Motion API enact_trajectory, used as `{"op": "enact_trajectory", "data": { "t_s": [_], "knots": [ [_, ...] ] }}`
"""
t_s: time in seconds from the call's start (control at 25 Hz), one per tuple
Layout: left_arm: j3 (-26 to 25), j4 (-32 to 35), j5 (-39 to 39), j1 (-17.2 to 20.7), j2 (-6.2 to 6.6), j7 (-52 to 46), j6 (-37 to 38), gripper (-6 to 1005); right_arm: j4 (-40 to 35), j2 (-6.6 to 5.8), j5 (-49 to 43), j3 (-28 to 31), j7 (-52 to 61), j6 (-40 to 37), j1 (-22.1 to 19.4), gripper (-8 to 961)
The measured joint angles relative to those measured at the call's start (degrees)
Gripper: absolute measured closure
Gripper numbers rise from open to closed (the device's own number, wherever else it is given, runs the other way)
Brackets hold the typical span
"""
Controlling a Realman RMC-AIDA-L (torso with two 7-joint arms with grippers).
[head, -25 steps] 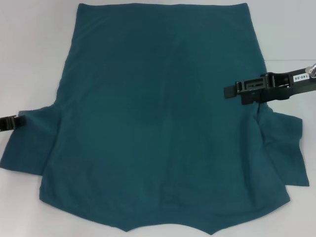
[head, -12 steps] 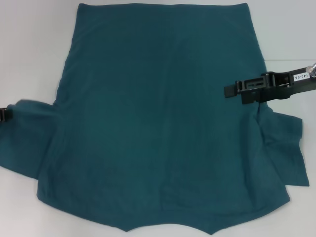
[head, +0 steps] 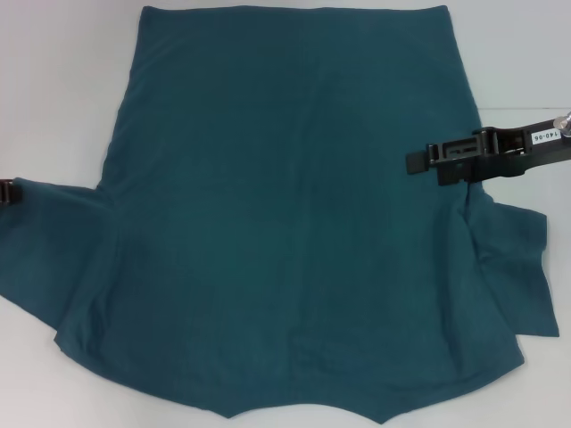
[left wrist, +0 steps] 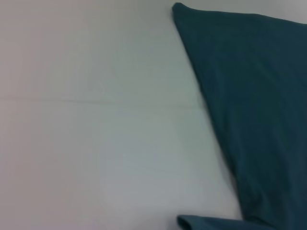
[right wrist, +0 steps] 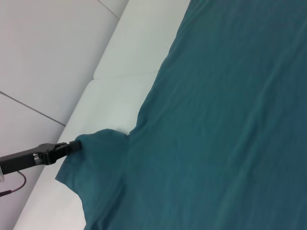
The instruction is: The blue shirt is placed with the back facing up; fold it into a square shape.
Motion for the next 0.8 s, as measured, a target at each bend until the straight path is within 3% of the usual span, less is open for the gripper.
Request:
{"op": "enact_trajectory", "data": {
  "t_s": [0.12,0.32,0.56,0.8],
  "knots": [
    [1.5,0.6,0.0,-0.3,-0.32,-2.2,1.7,1000,0.0,0.00,0.0,0.0,0.0,0.0,0.0,28],
    [7.8,6.7,0.0,0.1,-2.24,-8.8,5.6,996,0.0,0.00,0.0,0.0,0.0,0.0,0.0,28],
    [15.4,9.6,0.9,-2.1,-1.95,-20.2,11.7,991,0.0,0.03,0.0,0.0,0.0,0.0,0.0,29],
    [16.9,8.3,3.6,-5.4,-3.02,-24.9,12.7,986,0.0,0.21,0.0,-0.2,0.0,0.0,0.2,29]
  ]
}}
